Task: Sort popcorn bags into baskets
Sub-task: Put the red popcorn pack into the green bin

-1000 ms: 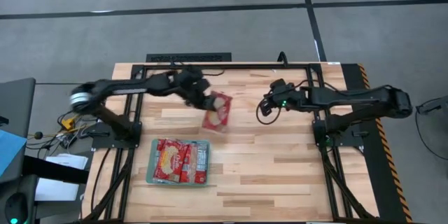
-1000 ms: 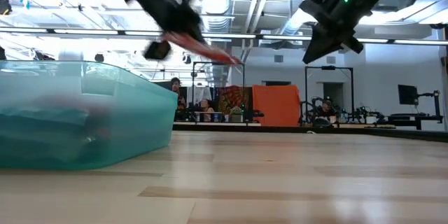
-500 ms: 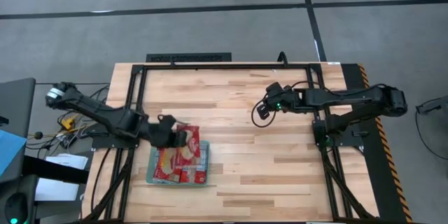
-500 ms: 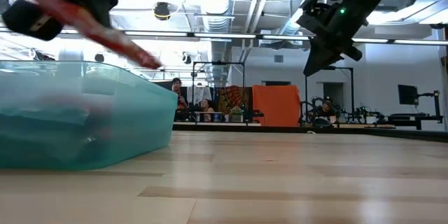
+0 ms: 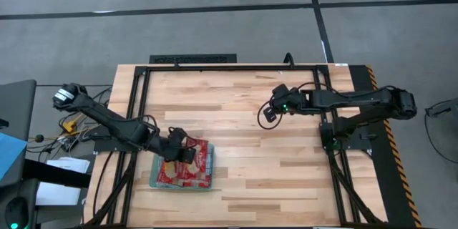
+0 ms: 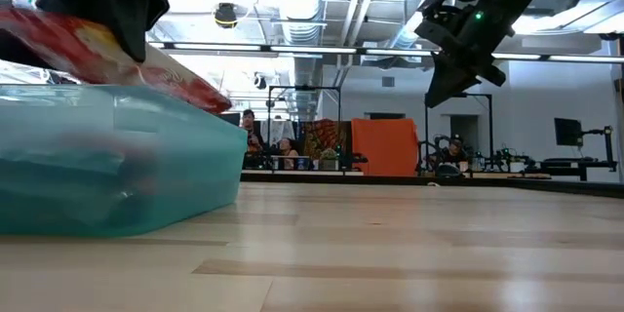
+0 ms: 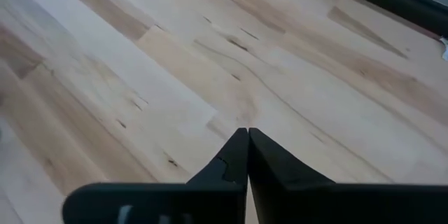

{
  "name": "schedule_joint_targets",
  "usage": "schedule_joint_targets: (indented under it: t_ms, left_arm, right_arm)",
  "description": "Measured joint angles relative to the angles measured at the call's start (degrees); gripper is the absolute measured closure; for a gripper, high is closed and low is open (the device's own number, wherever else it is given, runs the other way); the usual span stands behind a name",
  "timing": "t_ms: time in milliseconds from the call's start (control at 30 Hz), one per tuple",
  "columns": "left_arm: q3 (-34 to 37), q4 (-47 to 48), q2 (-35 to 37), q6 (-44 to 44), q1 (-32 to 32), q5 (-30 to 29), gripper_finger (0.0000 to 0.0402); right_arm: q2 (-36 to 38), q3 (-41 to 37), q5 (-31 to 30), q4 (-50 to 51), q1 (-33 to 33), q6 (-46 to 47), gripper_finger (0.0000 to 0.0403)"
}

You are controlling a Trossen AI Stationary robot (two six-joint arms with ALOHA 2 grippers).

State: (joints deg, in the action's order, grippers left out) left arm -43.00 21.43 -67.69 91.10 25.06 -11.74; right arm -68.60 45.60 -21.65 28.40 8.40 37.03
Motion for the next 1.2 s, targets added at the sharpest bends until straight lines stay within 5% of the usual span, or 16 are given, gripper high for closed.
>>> schedule_joint_targets:
  t_ms: [267, 533, 767, 1000, 1200]
  left_arm:
    - [2.0, -8.5, -2.8, 1.3, 0.1, 3.4, 0.0384]
    - [4.2, -11.6, -2.8, 3.5, 0.1, 0.7, 0.0376]
    - [4.2, -11.2, -2.8, 3.7, 0.1, 0.9, 0.0307]
    - [4.2, -6.2, 0.4, 4.5, -0.2, 2.7, 0.0234]
    - [4.2, 5.9, 10.0, 7.0, -0.2, 0.0, 0.0220]
  right_arm:
    - [0.0, 0.0, 0.7, 0.1, 0.0, 0.0, 0.0364]
    - [0.0, 0.0, 0.7, 0.0, 0.0, 0.0, 0.0379]
    - [0.0, 0.0, 0.7, 0.0, 0.0, 0.0, 0.0372]
    - [0.0, 0.0, 0.7, -0.2, 0.0, 0.0, 0.0363]
    - [0.0, 0.0, 0.7, -0.3, 0.0, -0.1, 0.0371]
